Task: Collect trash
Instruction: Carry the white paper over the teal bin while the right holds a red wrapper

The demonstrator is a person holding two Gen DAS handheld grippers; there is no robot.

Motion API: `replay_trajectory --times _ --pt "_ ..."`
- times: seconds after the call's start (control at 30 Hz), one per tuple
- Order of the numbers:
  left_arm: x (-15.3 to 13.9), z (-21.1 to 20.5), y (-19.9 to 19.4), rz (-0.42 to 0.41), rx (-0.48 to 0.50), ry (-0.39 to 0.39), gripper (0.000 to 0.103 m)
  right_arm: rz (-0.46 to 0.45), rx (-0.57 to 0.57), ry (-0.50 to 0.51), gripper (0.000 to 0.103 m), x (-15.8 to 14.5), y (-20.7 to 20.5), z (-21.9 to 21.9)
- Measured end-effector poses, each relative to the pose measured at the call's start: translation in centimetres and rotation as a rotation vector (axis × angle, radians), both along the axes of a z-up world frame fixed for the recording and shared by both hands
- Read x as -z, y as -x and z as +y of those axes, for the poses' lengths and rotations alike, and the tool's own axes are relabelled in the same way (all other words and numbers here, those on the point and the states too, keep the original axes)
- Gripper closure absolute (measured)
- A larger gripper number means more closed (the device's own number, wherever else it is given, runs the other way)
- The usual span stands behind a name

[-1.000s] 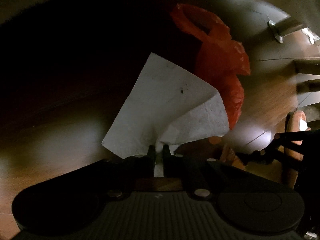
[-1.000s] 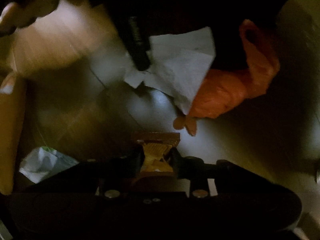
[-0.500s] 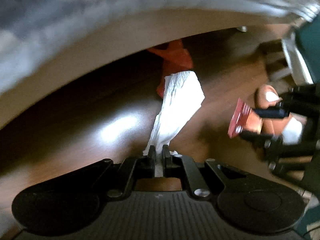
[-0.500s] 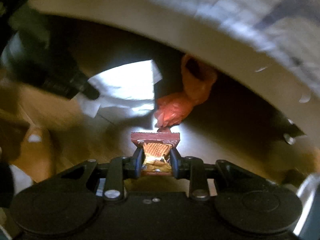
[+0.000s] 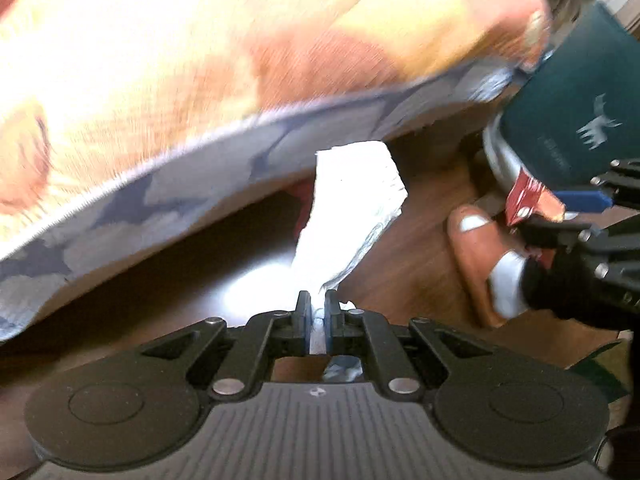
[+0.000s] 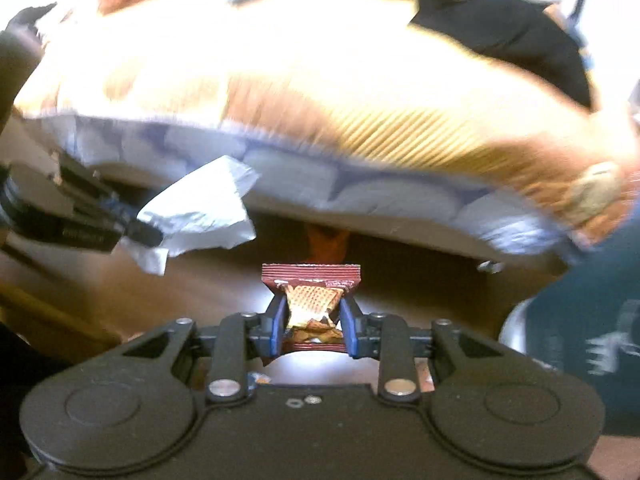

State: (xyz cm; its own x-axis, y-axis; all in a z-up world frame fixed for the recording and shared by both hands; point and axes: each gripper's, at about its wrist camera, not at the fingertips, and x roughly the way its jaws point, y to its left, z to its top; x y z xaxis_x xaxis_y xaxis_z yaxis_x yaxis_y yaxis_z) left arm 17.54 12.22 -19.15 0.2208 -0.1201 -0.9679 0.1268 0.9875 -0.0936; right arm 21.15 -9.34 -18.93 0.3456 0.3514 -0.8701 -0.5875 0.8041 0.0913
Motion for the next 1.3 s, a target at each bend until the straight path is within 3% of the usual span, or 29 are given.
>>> replay_trajectory --times 0.33,0.57,0.73,1.03,1.3 --pt "-11.8 -8.5 0.8 -0.206 -0.001 0.036 0.097 -0.165 0.155 -0.153 0.075 -11.0 2.0 -10.5" --pt "-18.6 -17.6 -1.3 -0.33 0.09 0.073 0.097 -0.253 0.323 -0.225 0.075 -15.3 1.6 -19.3" --pt "-21.1 -24.0 -3.3 -0.389 0.166 0.09 0.097 -0.287 0.441 -0.244 0.074 -16.0 0.9 -24.7" --pt "-20.1 -34.4 -7.9 -0.382 0.287 0.083 0.097 -0.253 0.552 -0.244 0.074 -14.6 -0.7 -30.7" --pt "-15.1 -40.1 -11.1 -0.286 0.331 0.058 0.097 -0.164 0.643 -0.21 0.075 -10.6 -3.6 -33.7"
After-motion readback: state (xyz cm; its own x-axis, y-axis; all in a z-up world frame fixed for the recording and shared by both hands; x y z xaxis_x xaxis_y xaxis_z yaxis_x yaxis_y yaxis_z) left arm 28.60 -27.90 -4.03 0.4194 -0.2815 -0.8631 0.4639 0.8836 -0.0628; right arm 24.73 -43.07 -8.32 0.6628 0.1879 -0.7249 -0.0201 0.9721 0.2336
